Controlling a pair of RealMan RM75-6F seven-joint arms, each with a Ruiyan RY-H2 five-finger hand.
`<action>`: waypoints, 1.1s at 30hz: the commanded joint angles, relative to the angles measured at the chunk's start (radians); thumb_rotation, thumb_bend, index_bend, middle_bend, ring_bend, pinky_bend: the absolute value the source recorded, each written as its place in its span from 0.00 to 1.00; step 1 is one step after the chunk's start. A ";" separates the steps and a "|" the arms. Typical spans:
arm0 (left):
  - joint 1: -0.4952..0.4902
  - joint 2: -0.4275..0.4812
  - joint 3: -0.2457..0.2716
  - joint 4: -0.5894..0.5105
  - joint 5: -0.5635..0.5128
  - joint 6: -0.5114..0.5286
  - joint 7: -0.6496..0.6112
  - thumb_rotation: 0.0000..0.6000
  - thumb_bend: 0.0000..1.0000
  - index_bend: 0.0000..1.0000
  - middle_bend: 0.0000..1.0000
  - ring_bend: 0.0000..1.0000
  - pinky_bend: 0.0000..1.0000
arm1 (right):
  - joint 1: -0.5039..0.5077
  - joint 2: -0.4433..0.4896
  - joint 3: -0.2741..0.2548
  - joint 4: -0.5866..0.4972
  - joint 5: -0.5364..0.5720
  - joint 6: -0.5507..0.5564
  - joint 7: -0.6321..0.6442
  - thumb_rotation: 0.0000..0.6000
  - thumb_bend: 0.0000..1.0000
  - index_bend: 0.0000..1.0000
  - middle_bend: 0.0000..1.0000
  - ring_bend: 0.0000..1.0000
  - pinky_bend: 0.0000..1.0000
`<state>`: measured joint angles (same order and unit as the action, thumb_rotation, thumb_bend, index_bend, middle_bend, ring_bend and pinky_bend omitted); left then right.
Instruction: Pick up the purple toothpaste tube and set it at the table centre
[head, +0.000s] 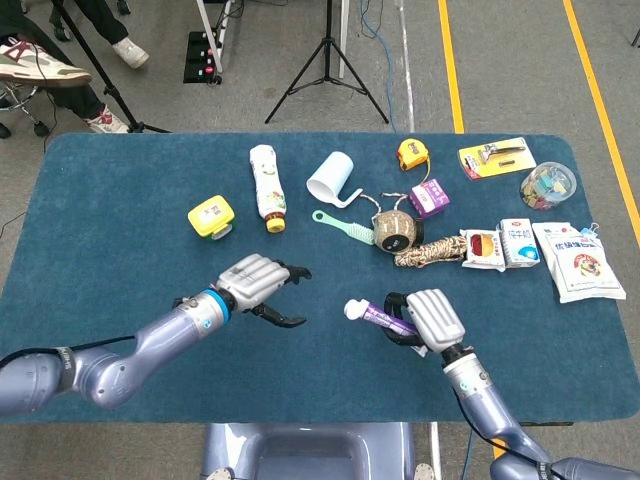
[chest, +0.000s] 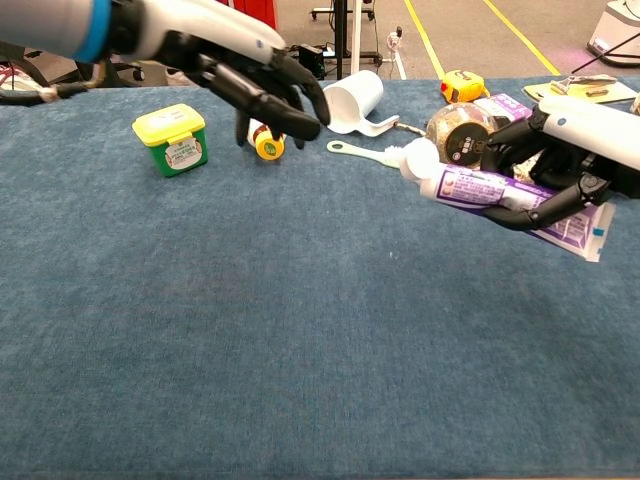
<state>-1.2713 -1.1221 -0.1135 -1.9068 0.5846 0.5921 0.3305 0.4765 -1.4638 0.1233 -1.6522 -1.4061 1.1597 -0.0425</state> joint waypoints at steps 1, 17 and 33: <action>-0.079 -0.064 0.021 0.043 -0.096 0.034 0.032 0.38 0.21 0.13 0.26 0.23 0.35 | -0.004 -0.005 0.000 -0.007 0.002 0.008 -0.005 0.96 0.48 0.74 0.78 0.98 1.00; -0.186 -0.135 0.030 0.113 -0.251 0.019 -0.019 0.40 0.21 0.13 0.26 0.23 0.35 | -0.012 -0.010 0.003 -0.013 -0.007 0.031 0.007 0.96 0.48 0.74 0.78 0.99 1.00; -0.196 -0.138 0.039 0.114 -0.231 0.022 -0.063 0.32 0.21 0.13 0.26 0.23 0.35 | 0.008 -0.029 0.014 -0.013 -0.005 0.014 0.002 0.96 0.48 0.74 0.78 0.99 1.00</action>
<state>-1.4671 -1.2602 -0.0743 -1.7927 0.3530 0.6139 0.2682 0.4845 -1.4928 0.1371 -1.6650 -1.4111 1.1736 -0.0399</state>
